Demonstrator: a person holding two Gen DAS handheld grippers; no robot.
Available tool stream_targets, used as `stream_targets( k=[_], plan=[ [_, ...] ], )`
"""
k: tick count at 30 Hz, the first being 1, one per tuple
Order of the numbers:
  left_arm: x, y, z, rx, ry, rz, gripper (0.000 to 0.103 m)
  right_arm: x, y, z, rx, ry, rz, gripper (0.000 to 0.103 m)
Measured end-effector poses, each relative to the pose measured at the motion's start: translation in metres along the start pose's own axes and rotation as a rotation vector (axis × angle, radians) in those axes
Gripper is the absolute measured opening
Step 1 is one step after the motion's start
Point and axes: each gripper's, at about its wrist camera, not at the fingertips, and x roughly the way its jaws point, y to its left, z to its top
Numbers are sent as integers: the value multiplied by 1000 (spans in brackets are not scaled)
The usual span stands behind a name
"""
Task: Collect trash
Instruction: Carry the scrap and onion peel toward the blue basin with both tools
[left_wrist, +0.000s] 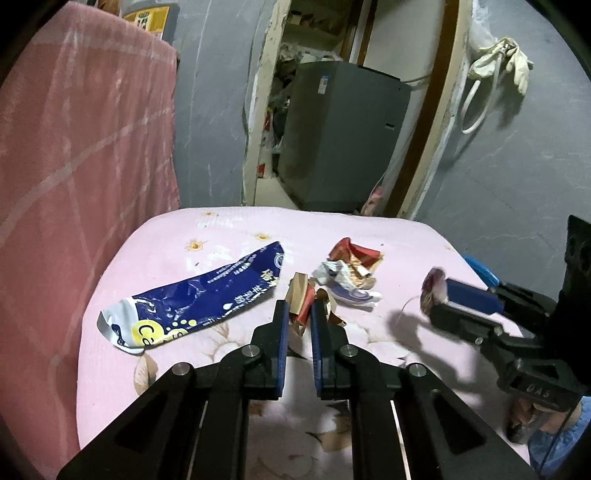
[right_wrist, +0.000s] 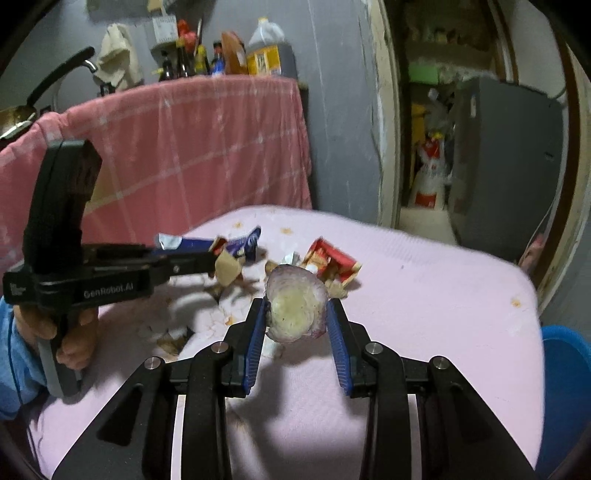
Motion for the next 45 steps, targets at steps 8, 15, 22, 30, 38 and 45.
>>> stream_targets(
  k=[8,15,22,30,38,45],
  plan=[
    [-18,-22,-1,0,-88,4,8,-36,-3,-3,9,-160,-82,31],
    [-28,-58,15,25,-183,-8,8,-72,-14,2,11,-268,-157,31],
    [-37,-103,33,31,-291,-68,8,-117,-32,9,44,-384,-241,31],
    [-35,-177,53,47,-377,-169,8,-170,-68,2,106,-493,-404,31],
    [-19,-244,66,66,-399,-250,9,-213,-110,-14,170,-541,-551,31],
    [21,-279,71,71,-296,-295,9,-224,-163,-40,293,-486,-573,31]
  ],
)
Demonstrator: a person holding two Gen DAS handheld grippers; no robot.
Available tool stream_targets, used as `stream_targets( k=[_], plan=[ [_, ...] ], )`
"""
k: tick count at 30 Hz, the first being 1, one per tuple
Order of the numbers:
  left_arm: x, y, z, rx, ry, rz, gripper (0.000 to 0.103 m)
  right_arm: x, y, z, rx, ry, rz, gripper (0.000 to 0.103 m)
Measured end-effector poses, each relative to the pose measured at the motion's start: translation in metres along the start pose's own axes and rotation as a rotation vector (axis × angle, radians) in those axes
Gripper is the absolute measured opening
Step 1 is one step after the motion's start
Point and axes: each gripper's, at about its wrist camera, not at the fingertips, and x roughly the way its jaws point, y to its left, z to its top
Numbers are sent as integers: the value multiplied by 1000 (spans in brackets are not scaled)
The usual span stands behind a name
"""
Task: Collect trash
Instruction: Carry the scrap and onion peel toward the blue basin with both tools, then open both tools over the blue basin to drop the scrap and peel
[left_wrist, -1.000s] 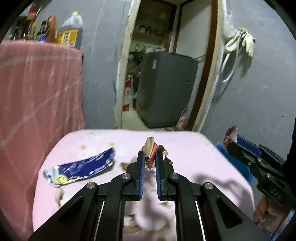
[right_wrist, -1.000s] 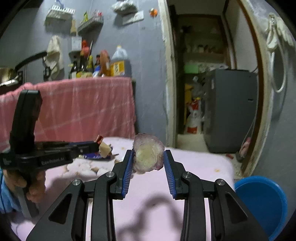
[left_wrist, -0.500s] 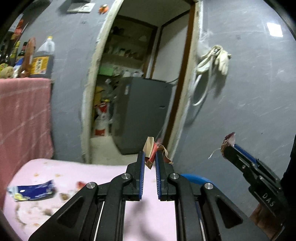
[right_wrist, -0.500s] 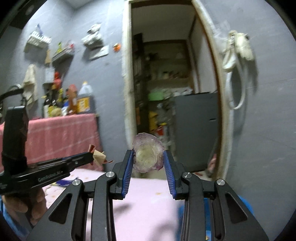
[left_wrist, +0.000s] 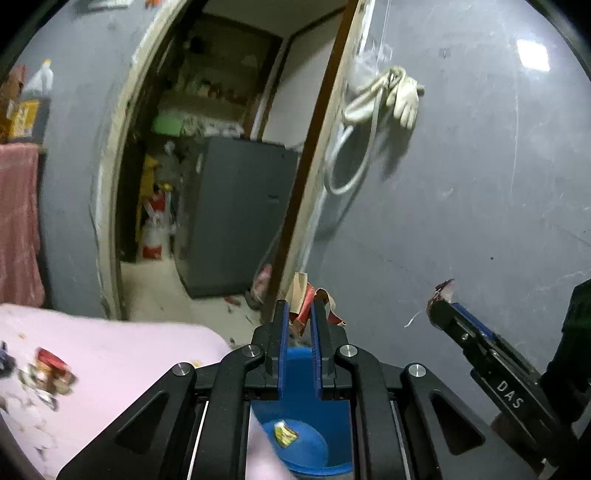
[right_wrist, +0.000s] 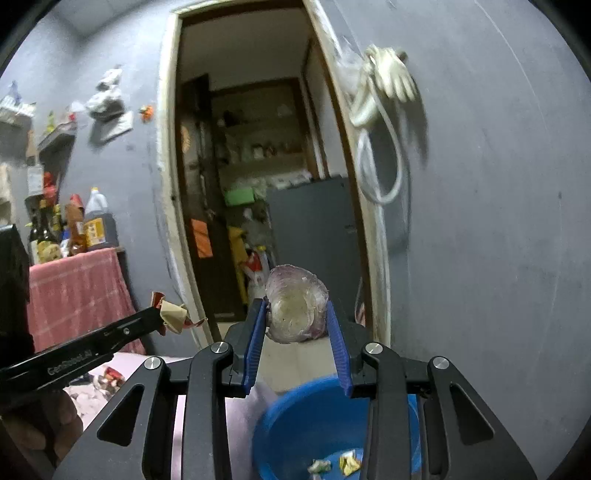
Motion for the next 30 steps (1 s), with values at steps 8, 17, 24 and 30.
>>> stream_targets(
  k=[8,17,24,30],
  plan=[
    [43,-5,-15,-21,128,-4,9,23,-31,-22,58,120,-19,34],
    [78,-3,-39,-49,242,-1,13,39,-49,-40,104,221,-40,34],
    [84,12,-45,-131,284,7,18,43,-50,-41,115,239,-41,41],
    [73,17,-36,-132,254,7,31,44,-49,-39,114,237,-40,44]
  ],
)
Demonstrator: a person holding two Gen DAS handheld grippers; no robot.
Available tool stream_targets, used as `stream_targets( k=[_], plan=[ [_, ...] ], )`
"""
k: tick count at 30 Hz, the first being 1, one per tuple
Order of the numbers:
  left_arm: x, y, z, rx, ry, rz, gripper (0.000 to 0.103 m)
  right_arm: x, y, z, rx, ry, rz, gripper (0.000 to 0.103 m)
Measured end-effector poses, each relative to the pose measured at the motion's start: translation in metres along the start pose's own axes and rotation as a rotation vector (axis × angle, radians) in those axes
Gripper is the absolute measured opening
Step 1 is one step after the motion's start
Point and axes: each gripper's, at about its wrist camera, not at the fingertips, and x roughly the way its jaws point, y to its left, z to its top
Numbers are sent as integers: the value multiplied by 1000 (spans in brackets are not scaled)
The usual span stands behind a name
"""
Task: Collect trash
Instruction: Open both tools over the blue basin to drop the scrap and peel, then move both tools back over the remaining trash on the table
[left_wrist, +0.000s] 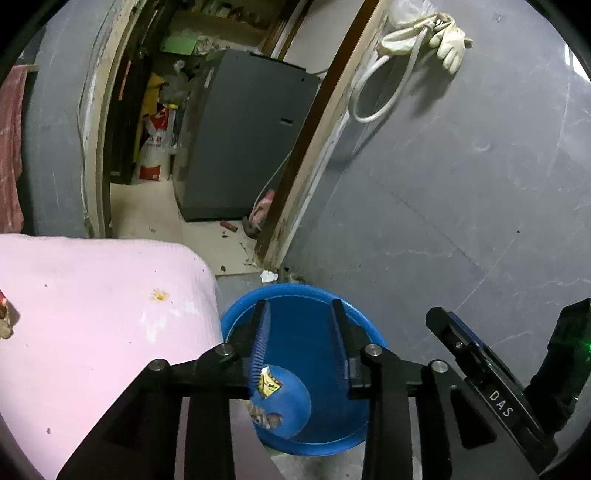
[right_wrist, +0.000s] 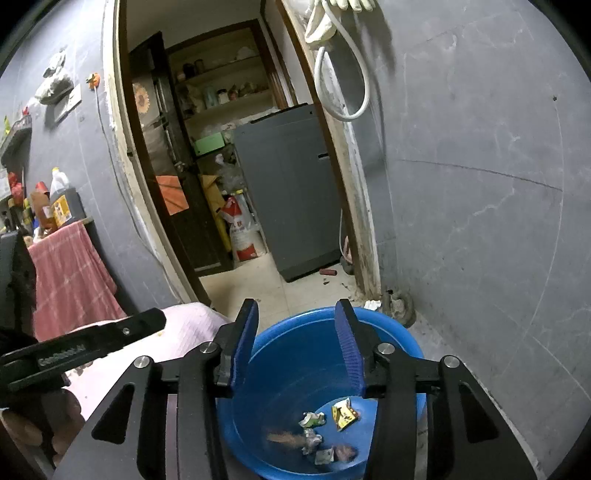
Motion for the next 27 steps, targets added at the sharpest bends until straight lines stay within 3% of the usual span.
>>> stream_targets(
  k=[4,7,9,13,15,27],
  plan=[
    [-20,4,5,3,-59,16,43,-7,7,4,-13,-35,6,53],
    [-43,11,10,2,-126,43,58,-17,17,10,-36,-82,13,59],
    [-59,17,12,4,-170,64,68,-23,23,14,-48,-111,23,74],
    [-93,29,18,20,-252,120,86,-36,39,21,-67,-185,33,85],
    [-110,34,17,27,-298,157,99,-41,50,23,-88,-212,35,100],
    [-182,68,-3,50,-418,278,101,-65,117,23,-216,-308,120,103]
  ],
)
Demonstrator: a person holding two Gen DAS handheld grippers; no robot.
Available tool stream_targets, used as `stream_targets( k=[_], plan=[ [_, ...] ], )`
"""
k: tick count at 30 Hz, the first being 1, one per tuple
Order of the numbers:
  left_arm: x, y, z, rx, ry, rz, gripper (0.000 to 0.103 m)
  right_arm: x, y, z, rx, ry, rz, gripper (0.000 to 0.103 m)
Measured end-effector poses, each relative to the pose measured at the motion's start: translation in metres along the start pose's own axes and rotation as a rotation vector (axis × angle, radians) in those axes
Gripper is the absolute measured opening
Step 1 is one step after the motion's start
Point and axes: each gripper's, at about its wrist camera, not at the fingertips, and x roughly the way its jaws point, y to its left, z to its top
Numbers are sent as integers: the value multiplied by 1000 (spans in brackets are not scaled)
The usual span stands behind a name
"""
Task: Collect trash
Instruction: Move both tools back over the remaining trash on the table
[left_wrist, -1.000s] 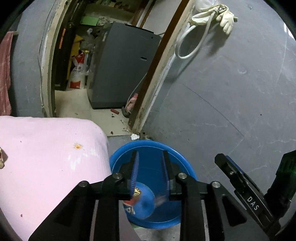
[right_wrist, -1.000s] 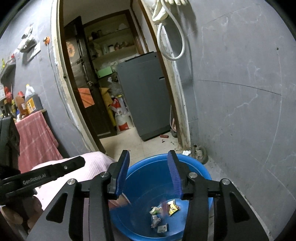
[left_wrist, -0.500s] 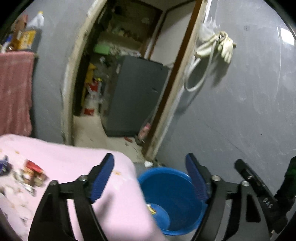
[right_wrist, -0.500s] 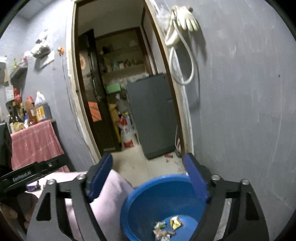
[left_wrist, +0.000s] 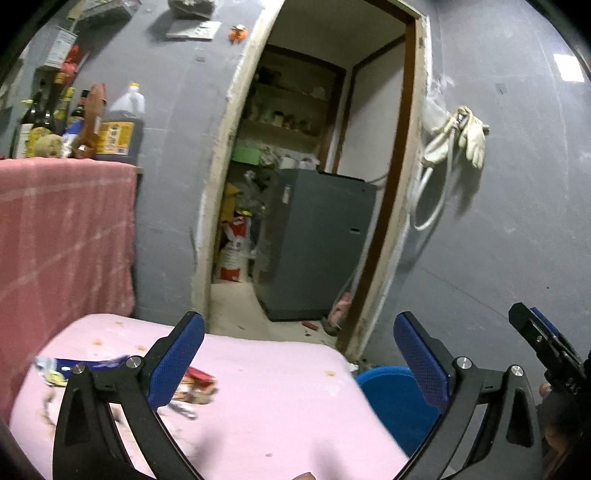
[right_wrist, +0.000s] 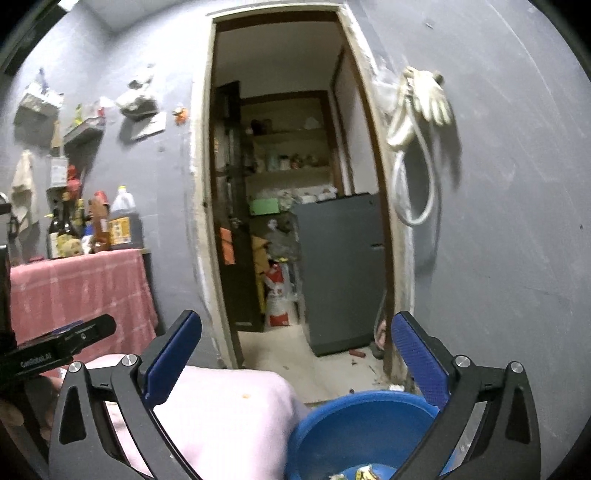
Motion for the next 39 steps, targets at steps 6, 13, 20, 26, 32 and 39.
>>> stream_targets(
  k=[6,13,20,26,32,39],
  plan=[
    [-21,33,7,1,-30,69,101,1,40,3,-24,-39,66,103],
    [-40,81,5,42,-29,196,101,17,83,-7,-43,-23,146,103],
    [-35,135,-15,41,50,307,101,46,114,-32,-69,86,213,103],
    [-18,173,-39,66,185,355,101,78,131,-46,-72,201,271,103],
    [8,192,-57,87,329,356,101,115,147,-61,-128,340,279,103],
    [41,204,-61,59,450,330,101,161,154,-74,-74,506,351,103]
  ],
)
